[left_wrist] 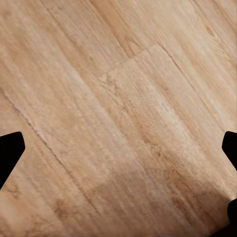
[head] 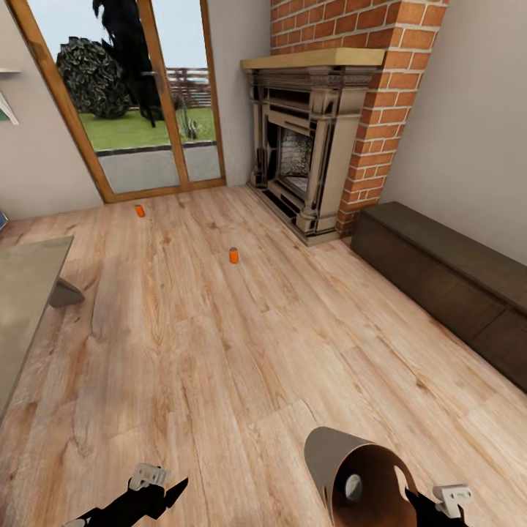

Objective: Put the three can of soda from the living room inside the tash can in the kitchen.

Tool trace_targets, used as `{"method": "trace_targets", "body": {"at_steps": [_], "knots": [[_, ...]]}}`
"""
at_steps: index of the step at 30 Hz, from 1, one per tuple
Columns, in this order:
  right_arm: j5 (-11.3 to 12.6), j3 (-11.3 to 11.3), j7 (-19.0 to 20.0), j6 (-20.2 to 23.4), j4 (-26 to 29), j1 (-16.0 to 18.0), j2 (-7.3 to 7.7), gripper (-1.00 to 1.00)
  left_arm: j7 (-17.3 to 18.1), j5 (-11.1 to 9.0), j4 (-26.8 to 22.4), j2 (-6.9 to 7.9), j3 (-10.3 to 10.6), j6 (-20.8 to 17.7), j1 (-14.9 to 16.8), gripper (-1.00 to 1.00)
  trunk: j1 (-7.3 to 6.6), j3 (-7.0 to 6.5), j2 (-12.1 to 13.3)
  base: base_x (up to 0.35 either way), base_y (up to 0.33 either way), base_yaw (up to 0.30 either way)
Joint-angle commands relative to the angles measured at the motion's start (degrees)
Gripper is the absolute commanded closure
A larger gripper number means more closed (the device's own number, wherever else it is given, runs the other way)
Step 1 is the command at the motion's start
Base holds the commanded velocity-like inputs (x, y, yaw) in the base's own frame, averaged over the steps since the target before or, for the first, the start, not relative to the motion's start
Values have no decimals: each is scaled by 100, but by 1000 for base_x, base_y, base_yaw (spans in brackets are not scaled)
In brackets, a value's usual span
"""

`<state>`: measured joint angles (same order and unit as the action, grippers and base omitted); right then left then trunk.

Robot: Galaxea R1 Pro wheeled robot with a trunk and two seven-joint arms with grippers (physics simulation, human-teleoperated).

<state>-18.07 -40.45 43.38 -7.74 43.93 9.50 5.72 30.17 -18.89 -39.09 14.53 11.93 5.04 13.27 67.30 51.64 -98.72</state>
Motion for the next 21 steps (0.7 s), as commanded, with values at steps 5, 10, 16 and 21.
{"method": "trace_targets", "body": {"at_steps": [5,10,16,21], "knots": [[0,-3,34,3,3,3,-1,100,0,0,0,0,0,0,0,-100,0,-1,0,0,0,0],[-34,60,5,72,55,30,-3,100,-43,-67,-77,7,44,-68,54,-100,-66,-54,120,0,0,0],[-43,273,-23,208,228,59,-98,100,-166,-150,-211,13,80,-259,88,-100,-198,-162,361,0,0,0],[735,1445,-23,1051,1690,61,-123,100,-185,-162,-225,15,90,-1105,95,-100,-308,-252,561,0,0,0]]}}
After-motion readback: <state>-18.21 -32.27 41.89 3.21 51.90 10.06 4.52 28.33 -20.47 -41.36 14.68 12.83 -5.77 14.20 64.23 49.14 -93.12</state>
